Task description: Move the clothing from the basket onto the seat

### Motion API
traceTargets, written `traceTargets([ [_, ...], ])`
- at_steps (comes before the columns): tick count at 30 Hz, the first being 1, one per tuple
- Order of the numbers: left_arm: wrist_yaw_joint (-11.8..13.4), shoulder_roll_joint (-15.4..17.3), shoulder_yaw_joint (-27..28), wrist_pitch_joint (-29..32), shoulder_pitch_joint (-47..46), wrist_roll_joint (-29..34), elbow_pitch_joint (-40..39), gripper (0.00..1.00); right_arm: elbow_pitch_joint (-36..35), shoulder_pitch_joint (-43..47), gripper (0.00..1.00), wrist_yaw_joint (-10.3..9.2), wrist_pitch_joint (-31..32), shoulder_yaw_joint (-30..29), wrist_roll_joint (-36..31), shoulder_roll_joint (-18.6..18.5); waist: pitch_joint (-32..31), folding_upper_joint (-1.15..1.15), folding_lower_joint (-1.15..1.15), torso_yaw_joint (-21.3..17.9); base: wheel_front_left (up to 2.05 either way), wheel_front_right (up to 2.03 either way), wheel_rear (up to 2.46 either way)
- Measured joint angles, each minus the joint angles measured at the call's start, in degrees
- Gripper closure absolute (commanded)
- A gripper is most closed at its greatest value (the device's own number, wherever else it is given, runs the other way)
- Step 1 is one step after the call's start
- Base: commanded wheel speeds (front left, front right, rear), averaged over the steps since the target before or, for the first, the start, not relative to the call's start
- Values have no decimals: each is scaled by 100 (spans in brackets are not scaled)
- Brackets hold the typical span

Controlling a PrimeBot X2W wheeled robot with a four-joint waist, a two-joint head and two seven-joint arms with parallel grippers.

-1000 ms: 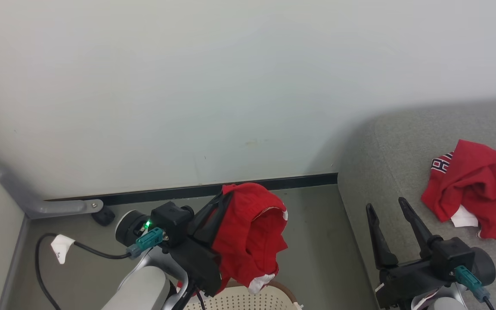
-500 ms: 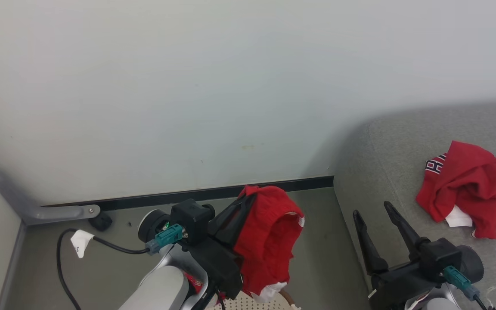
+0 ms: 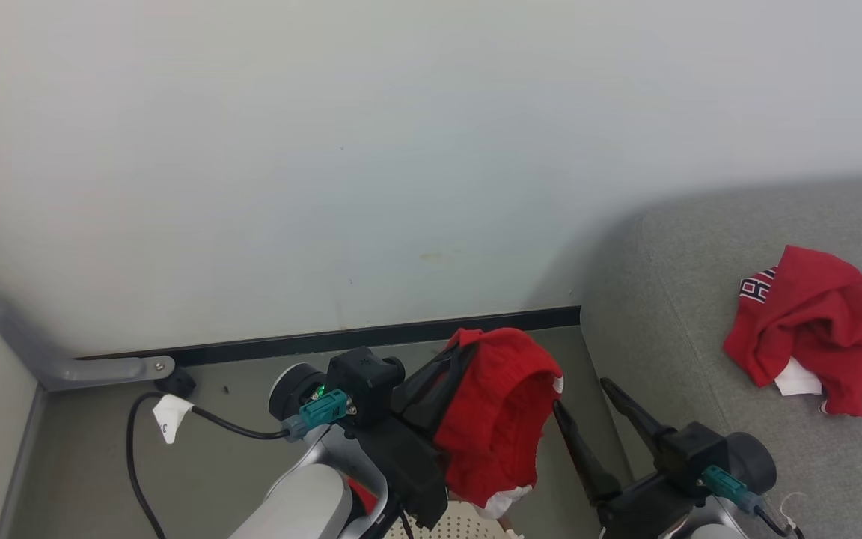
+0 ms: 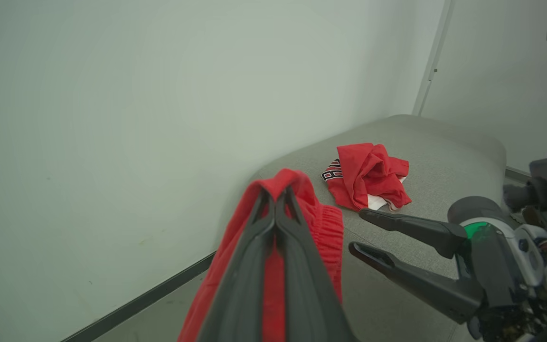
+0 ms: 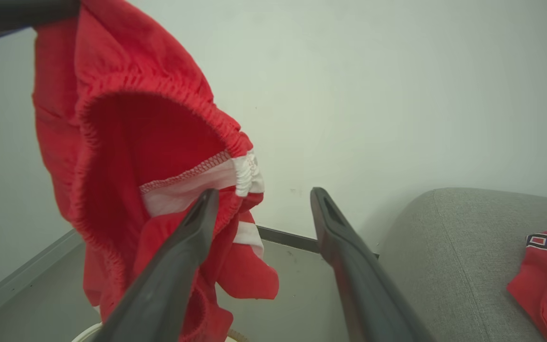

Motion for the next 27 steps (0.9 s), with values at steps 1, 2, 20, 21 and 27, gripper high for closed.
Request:
traceTargets([
  [1,0,-1,-7,3,0,-1,-12,100,79,-32,0,0,0,56,0,22,-1,0,0,6,0,0,0],
  [2,0,-1,-15,5,-1,-9,-31,100,160,-88,0,1,0,104,0,37,-2,0,0,11,0,0,0],
  [20,0,-110,-200,157,-134,-98,-154,100,1779,-1542,62,49,107,886,185,252,66,0,0,222,0,0,0],
  [21,0,-109,-200,157,-134,-101,-155,100,1820,-1556,72,49,107,972,221,263,68,0,0,228,0,0,0],
  [27,0,-110,-192,157,-133,-144,-175,100,2006,-1630,100,51,99,1314,477,272,60,0,0,225,0,0,0],
])
